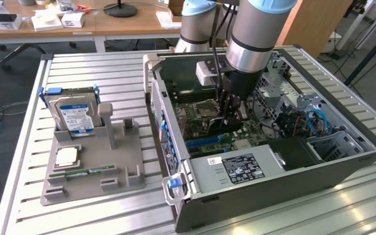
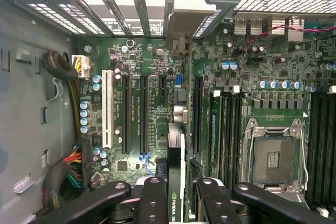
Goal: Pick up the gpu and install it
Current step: 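Insert the gpu into the slot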
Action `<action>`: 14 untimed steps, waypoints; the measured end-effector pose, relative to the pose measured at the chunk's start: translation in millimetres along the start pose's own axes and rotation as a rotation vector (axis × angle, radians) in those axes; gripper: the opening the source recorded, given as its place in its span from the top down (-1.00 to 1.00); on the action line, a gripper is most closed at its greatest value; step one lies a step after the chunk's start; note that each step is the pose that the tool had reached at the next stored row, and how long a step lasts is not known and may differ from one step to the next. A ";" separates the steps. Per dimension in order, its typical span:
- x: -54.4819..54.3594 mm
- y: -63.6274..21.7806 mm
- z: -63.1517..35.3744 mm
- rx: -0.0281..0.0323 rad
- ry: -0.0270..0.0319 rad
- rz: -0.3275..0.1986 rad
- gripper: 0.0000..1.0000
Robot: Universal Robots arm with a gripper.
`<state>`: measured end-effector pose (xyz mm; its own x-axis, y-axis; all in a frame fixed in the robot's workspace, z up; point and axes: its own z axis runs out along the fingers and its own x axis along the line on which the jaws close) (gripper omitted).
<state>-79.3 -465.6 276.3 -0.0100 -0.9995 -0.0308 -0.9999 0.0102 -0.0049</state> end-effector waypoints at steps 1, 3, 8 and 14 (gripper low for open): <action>0.0 0.0 0.0 0.0000 0.0001 0.000 0.47; 0.0 0.0 0.0 0.0000 0.0000 0.000 0.47; -0.1 3.6 0.4 0.0009 -0.0002 0.000 0.47; 0.0 3.8 2.3 0.0009 -0.0001 0.000 0.47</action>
<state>-83.1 -465.5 274.0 -0.0099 -0.9995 -0.0308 -0.9999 0.0101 -0.0058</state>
